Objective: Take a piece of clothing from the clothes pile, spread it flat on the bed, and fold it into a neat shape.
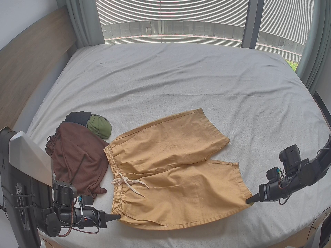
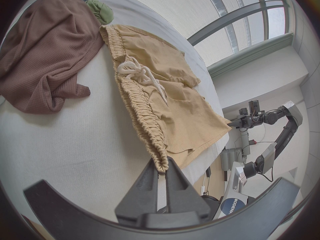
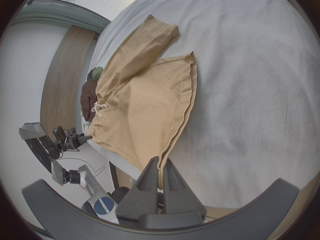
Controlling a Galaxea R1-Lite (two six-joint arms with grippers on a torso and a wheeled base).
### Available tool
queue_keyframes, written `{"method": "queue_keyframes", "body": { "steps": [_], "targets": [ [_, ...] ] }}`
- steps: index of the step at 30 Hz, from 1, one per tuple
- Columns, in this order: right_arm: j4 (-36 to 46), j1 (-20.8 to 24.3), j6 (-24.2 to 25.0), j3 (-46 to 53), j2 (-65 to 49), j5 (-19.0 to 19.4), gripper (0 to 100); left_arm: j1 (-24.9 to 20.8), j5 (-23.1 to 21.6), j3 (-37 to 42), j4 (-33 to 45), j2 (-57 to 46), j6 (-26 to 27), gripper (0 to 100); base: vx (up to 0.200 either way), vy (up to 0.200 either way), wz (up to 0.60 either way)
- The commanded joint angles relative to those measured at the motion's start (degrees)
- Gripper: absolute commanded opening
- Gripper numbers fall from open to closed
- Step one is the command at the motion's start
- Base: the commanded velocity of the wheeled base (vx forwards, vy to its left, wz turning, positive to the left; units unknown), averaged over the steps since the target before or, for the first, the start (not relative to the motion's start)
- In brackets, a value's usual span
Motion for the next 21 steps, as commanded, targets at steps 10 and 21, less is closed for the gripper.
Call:
{"method": "queue_keyframes", "body": {
  "steps": [10, 21],
  "targets": [
    [1.6, -1.4, -1.2, -3.1, -0.3, 0.1, 0, -0.4, -0.2, 0.3, -4.7, 0.3, 1.2, 0, 0.000, 0.000, 0.00],
    [-8.7, -2.1, 1.6, -5.7, -2.1, -0.1, 0, -1.3, 0.1, -3.6, -4.5, -2.2, 0.7, 0, 0.000, 0.000, 0.00]
  ]
}}
